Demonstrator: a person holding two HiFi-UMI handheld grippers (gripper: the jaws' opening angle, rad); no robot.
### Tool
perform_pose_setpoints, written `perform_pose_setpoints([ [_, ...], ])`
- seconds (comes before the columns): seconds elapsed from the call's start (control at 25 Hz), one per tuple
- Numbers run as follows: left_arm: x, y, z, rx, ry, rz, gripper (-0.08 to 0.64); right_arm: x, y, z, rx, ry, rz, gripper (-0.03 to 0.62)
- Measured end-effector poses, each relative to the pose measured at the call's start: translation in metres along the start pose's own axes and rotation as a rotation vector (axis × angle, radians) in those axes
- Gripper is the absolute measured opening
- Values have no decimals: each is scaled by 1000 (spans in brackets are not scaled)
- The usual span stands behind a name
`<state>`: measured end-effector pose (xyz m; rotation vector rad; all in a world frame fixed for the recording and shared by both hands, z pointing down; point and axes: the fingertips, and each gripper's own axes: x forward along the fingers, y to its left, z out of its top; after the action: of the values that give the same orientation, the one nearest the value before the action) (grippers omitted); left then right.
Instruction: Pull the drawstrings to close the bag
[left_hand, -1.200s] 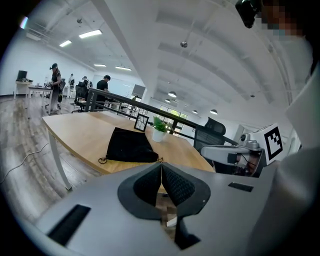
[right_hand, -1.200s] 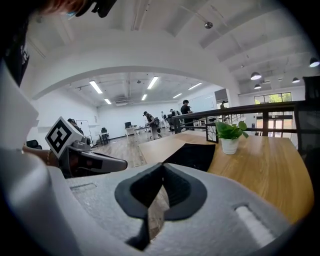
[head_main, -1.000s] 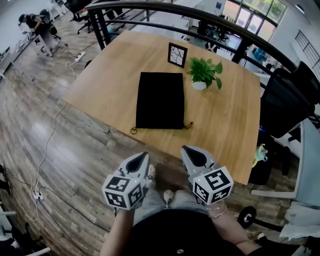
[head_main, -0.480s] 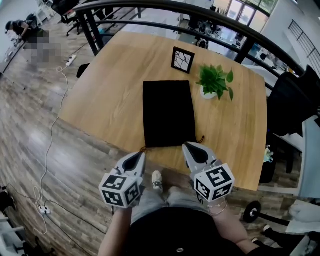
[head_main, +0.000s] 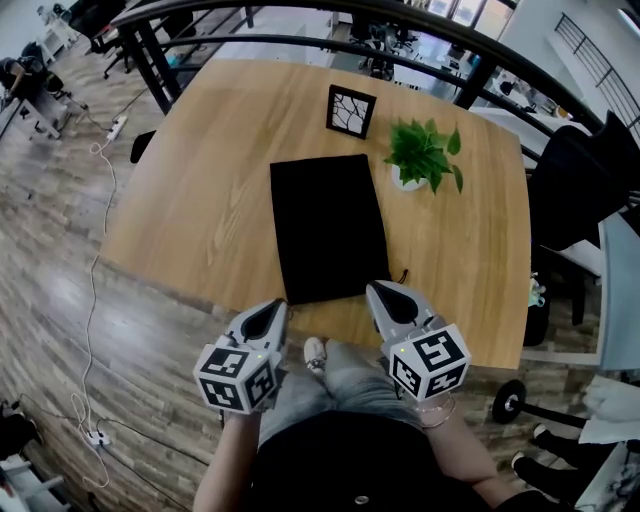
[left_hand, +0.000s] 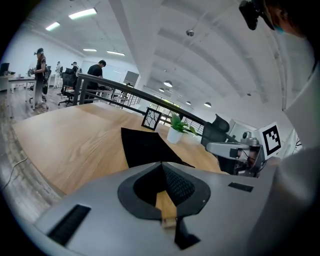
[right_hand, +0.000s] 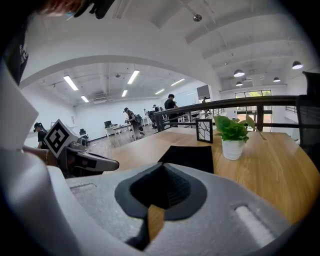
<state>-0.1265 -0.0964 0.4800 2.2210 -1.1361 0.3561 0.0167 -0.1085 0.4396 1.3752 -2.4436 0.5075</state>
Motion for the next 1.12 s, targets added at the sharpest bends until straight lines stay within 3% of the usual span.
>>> perform_pose_setpoints([
  [0.4, 11, 0, -1, 19, 43, 0, 15, 0, -18, -10, 16, 43, -8, 0],
  [0.96, 12, 19, -26, -34, 94, 115, 15, 1, -49, -23, 21, 85, 9, 0],
  [1.12, 13, 28, -36, -6, 135, 135, 15, 4, -61, -29, 31, 97, -12, 0],
])
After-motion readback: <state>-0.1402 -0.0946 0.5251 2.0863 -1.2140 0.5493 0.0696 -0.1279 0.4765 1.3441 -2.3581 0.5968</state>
